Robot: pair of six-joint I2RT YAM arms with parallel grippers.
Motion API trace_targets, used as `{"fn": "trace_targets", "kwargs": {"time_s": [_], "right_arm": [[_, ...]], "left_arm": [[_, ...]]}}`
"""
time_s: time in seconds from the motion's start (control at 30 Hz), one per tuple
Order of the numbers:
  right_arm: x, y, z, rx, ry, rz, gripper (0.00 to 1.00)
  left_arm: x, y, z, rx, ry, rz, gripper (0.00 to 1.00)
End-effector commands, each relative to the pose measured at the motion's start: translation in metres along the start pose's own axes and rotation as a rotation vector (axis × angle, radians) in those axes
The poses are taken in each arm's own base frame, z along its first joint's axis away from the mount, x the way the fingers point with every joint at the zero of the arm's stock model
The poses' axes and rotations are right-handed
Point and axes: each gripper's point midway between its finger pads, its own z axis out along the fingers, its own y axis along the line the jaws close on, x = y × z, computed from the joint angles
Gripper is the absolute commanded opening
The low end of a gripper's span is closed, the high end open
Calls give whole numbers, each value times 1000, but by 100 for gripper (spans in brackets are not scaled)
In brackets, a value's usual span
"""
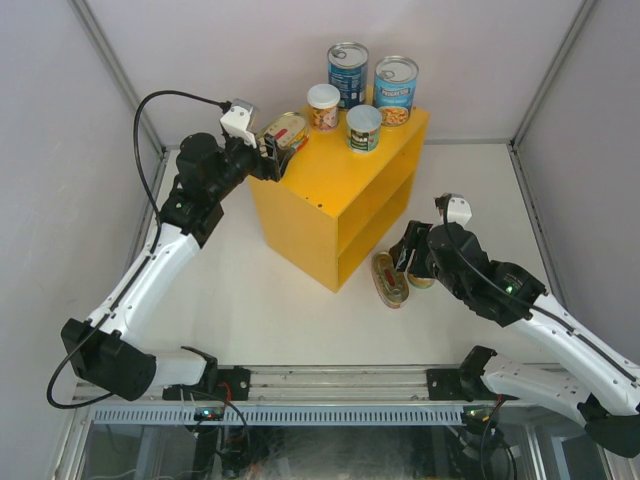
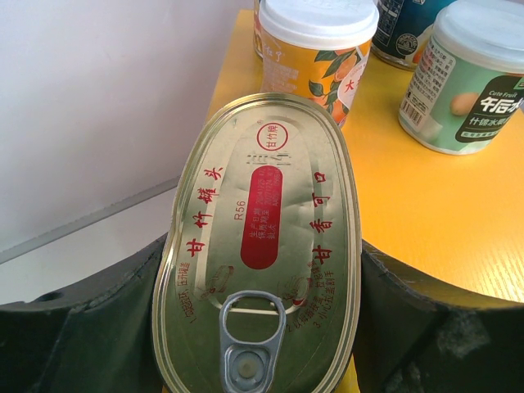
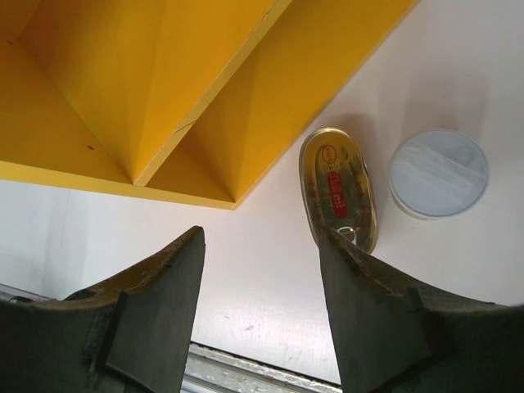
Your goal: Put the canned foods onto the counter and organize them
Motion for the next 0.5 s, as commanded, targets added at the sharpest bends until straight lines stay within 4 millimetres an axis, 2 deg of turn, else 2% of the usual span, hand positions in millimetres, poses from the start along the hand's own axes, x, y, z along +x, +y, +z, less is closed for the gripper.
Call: {"fn": "trace_targets", "kwargs": {"time_s": [0.0,0.47], "right_arm": [[-22,15,-6,-49,-64,28,58],[-21,15,-5,-50,-60,28,58]], "left_arm": [[-15,2,-1,-12,-61,-12,54],[-17,-1,-5,-2,-79,-25,68]]}}
